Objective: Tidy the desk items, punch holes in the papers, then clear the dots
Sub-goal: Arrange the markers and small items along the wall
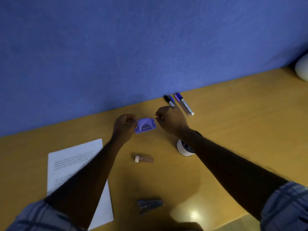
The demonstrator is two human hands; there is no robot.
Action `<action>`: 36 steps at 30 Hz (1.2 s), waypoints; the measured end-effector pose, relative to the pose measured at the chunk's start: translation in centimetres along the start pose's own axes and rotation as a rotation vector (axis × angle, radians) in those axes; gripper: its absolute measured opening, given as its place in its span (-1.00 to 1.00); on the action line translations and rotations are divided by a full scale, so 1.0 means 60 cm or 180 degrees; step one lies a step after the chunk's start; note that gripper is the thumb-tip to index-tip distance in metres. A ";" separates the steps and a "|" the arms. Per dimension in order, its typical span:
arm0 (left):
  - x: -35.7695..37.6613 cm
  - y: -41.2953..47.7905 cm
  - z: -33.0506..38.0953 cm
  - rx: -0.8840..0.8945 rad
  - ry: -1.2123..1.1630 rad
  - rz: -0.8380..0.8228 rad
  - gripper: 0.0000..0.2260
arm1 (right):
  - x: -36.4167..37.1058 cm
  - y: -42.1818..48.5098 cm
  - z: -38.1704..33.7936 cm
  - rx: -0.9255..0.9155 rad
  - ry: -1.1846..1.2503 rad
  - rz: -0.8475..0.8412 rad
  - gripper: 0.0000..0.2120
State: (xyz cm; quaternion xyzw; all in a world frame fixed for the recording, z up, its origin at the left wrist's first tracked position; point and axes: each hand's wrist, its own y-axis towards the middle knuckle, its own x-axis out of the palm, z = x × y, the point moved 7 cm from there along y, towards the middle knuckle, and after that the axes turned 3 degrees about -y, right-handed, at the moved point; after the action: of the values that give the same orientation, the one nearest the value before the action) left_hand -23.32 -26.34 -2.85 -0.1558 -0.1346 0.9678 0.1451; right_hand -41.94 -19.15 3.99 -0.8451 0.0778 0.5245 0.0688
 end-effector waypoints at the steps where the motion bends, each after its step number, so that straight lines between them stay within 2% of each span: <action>1: -0.006 -0.007 -0.006 -0.0003 0.0036 0.0010 -0.90 | 0.017 -0.012 -0.021 -0.0095 -0.0014 -0.0119 -0.80; 5: -0.027 -0.045 -0.034 -0.0038 0.0291 -0.0029 -0.83 | 0.110 -0.069 -0.066 -0.0280 -0.0418 -0.0786 -0.78; 7: -0.038 -0.068 -0.042 0.0063 0.0618 -0.0084 -0.78 | 0.157 -0.103 -0.070 -0.0312 -0.0376 -0.1145 -0.70; 11: -0.056 -0.109 -0.064 0.0212 0.0962 -0.0172 -0.80 | 0.222 -0.158 -0.066 -0.0432 -0.0529 -0.1420 -0.55; 13: -0.061 -0.128 -0.074 0.0274 0.1142 -0.0240 -0.80 | 0.237 -0.170 -0.063 -0.0455 -0.0653 -0.1358 -0.54; 17: -0.066 -0.155 -0.092 0.0343 0.1261 -0.0303 -0.80 | 0.238 -0.179 -0.059 -0.0417 -0.0648 -0.1160 -0.66; 19: -0.067 -0.163 -0.102 0.0327 0.1301 -0.0332 -0.79 | 0.232 -0.187 -0.059 -0.0441 -0.0426 -0.1131 -0.71; 21: -0.066 -0.170 -0.110 0.0336 0.1312 -0.0387 -0.79 | 0.223 -0.201 -0.052 -0.0237 0.0140 -0.1043 -0.72; 25: -0.051 -0.186 -0.122 0.0326 0.1010 -0.0571 -0.80 | 0.207 -0.233 -0.037 0.0183 0.0967 -0.0636 -0.77; 29: -0.004 -0.218 -0.126 0.0184 0.0542 -0.1128 -0.74 | 0.190 -0.250 -0.040 0.0433 0.1464 -0.0140 -0.80; 33: 0.009 -0.229 -0.118 0.0131 0.0206 -0.0972 -0.74 | 0.179 -0.264 -0.057 0.0413 0.1636 -0.0046 -0.83; 36: 0.012 -0.230 -0.113 0.0120 0.0156 -0.1072 -0.76 | 0.172 -0.274 -0.060 0.0382 0.1696 0.0018 -0.85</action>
State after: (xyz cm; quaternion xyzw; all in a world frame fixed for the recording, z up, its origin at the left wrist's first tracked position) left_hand -18.35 -11.93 -5.01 -0.1518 -0.1370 0.9280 0.3114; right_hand -30.93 -4.40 -3.13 -0.9474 0.1265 0.2783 0.0944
